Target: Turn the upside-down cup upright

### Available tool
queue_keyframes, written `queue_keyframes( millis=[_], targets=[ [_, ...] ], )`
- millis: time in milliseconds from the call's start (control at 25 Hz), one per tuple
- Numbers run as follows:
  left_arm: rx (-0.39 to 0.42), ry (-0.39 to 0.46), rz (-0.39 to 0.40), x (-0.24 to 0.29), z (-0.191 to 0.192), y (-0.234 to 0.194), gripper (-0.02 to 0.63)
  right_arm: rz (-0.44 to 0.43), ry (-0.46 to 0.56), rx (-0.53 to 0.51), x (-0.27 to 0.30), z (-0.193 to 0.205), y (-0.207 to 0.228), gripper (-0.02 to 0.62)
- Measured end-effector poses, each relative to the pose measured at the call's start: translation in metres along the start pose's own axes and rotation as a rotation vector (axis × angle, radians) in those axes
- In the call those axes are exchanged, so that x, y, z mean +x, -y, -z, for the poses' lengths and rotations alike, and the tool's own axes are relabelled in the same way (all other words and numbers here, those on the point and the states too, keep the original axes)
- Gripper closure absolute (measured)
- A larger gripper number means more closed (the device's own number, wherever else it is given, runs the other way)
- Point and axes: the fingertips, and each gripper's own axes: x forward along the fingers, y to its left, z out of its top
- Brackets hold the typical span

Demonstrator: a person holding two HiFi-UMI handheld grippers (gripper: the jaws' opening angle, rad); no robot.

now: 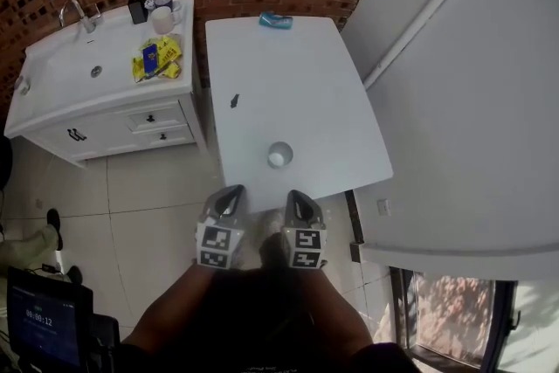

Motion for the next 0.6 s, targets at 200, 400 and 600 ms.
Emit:
queue_keyframes(
  millis=[200, 400, 600],
  targets=[
    [-0.010, -0.005, 0.029, -0.002, 0.000, 0.022, 0.611, 0.034, -0.001, 0.012, -0.027, 0.010, 0.016, 0.583],
    [-0.001, 0.004, 0.044, -0.001, -0.005, 0.031, 0.611, 0.084, 0.032, 0.030, -0.050, 0.011, 0.032, 0.583],
    [0.008, 0.000, 0.045, -0.011, -0.003, 0.039, 0.611, 0.077, 0.068, 0.053, -0.065, 0.002, 0.025, 0.583]
  ],
)
